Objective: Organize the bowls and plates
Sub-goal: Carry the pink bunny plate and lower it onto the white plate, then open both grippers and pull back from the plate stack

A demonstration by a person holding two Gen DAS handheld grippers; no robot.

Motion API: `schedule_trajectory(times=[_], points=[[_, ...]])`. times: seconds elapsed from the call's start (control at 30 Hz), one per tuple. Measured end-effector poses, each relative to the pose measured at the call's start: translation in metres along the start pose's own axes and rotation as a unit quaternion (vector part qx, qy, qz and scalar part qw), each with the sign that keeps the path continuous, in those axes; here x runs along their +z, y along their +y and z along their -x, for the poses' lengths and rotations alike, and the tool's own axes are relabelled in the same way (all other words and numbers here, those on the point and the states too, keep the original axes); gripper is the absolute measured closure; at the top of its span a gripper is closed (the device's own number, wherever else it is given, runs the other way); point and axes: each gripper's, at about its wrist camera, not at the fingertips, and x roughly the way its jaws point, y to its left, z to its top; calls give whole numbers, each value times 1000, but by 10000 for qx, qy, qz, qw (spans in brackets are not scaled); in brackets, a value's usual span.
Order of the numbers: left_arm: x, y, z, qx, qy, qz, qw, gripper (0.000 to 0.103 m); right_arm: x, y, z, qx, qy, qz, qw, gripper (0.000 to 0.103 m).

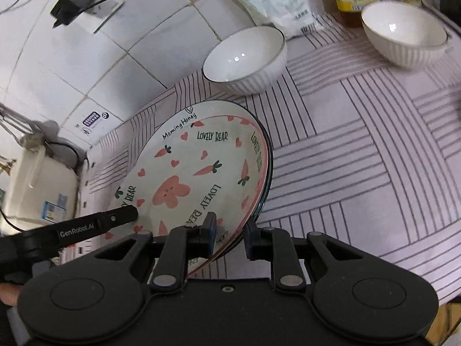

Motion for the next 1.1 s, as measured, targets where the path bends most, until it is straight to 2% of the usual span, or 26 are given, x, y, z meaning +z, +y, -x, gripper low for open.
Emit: schedule_trajectory(times=[0.13, 0.23, 0.33, 0.73, 0.83, 0.97, 1.1], points=[[-1, 3, -3, -71, 150, 144, 9998, 83, -2, 8, -4, -277, 25, 211, 9994, 76], [-4, -2, -7, 181, 224, 10, 9996, 85, -7, 20, -8, -632, 7, 691, 9956, 73], [-8, -6, -9, 327, 128, -110, 9993, 86, -12, 31, -11, -946, -160, 1080, 9895, 69], [-6, -11, -10, 517, 11, -160, 9985, 87, -20, 41, -21, -1375, -324, 1703, 9752, 61], [-4, -7, -11, 461, 45, -42, 9989, 87, -17, 41, -24, -1434, -328, 1703, 9744, 61], [-1, -3, -12, 368, 250, 228, 9988, 88, -17, 45, -29, -1634, -400, 2022, 9648, 61], [-1, 0, -13, 341, 279, 355, 9984, 89, -15, 43, -26, -1544, -409, 1988, 9669, 61]])
